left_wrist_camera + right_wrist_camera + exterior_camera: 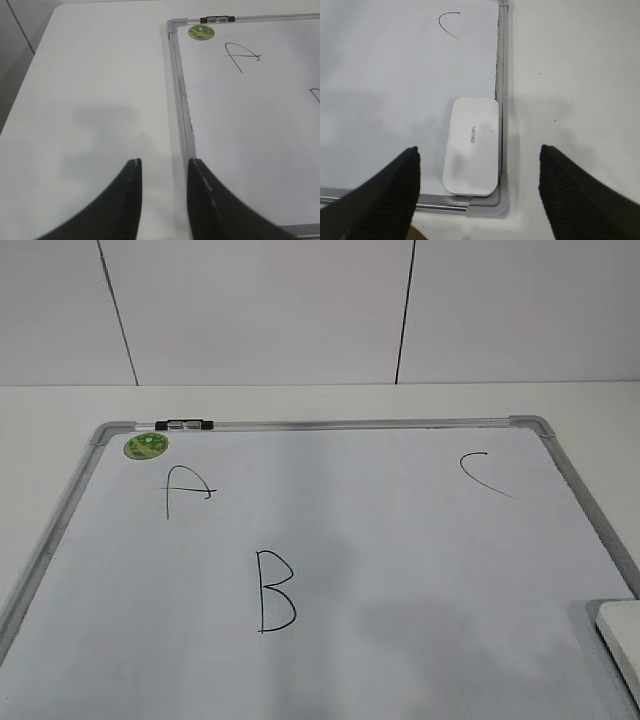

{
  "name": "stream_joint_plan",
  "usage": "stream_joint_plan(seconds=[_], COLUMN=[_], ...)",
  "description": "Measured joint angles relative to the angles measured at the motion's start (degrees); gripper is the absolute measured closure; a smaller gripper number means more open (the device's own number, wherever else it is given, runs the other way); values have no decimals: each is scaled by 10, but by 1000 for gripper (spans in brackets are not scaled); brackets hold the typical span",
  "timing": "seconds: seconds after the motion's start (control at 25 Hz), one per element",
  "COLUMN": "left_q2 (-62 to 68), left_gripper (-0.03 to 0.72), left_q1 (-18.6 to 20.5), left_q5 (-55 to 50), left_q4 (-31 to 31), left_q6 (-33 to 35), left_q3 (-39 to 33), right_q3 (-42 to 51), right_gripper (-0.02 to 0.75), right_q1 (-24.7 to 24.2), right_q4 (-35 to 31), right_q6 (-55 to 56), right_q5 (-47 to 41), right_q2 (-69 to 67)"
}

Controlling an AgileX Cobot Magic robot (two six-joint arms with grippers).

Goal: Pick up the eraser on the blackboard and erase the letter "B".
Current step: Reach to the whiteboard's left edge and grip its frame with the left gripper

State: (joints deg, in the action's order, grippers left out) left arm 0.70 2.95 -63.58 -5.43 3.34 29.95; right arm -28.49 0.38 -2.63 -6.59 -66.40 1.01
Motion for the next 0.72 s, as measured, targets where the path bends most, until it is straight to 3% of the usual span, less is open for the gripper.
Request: stream_joint_plan(seconds=[0.72], left_q2=[0], left_gripper=[452], left_q1=[0], left_q5=[0], left_q4=[0], left_q6=[0], left_q3=[0], right_q3=[0], right_gripper=[167], right_q1=[0], right_q4=[0], right_q6=[0], right_q5=[0], right_q2=[0])
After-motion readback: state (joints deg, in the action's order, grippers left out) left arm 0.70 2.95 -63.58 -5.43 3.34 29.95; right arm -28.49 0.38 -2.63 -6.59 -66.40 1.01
